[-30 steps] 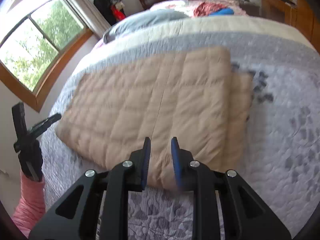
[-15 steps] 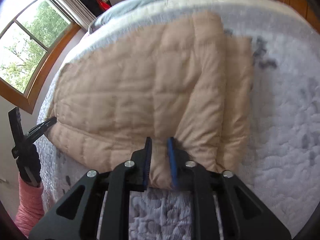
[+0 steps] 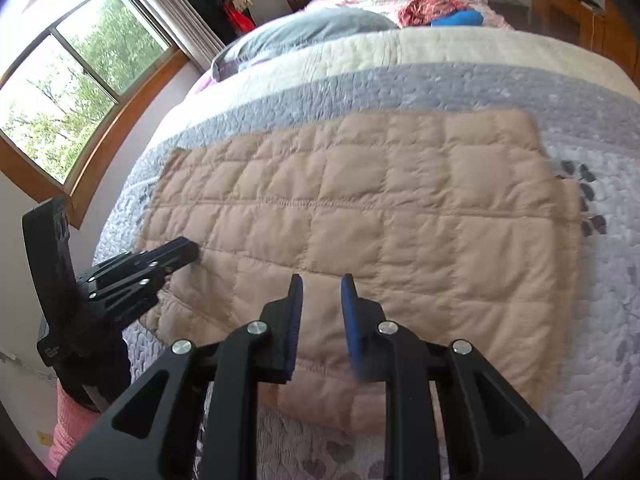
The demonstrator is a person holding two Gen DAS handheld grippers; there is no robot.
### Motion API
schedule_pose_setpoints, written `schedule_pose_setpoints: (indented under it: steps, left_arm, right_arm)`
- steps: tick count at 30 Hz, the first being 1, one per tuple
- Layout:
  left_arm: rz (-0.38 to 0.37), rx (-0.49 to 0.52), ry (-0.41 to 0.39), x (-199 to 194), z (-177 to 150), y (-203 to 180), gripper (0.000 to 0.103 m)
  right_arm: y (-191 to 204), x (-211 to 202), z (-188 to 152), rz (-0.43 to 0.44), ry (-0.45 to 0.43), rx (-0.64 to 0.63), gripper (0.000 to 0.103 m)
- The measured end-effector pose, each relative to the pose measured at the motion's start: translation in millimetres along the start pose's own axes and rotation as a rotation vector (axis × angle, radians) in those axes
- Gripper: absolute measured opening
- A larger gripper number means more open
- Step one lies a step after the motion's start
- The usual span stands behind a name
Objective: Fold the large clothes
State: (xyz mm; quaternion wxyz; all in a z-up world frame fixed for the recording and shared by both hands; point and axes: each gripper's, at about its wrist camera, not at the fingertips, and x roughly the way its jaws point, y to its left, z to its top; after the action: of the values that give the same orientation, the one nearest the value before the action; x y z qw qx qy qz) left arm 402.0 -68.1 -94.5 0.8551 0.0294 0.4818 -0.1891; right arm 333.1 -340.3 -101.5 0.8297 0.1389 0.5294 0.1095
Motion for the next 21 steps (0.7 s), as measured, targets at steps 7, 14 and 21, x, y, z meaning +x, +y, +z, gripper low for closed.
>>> schedule_pose_setpoints:
  steps: [7,14,21]
  left_arm:
    - [0.023,0.018,0.007,13,-9,0,0.018]
    - [0.053,0.045,-0.009,24,-19,-7,0.019]
    - [0.135,0.105,-0.06,30,-35,-21,0.019]
  right_arm:
    - [3,32,-11,-0.044,0.041,0.022,0.018]
    - [-4,46,-18,-0.048,0.022,0.052,0.018]
    - [2,55,-28,-0.11,-0.019,0.015,0.017]
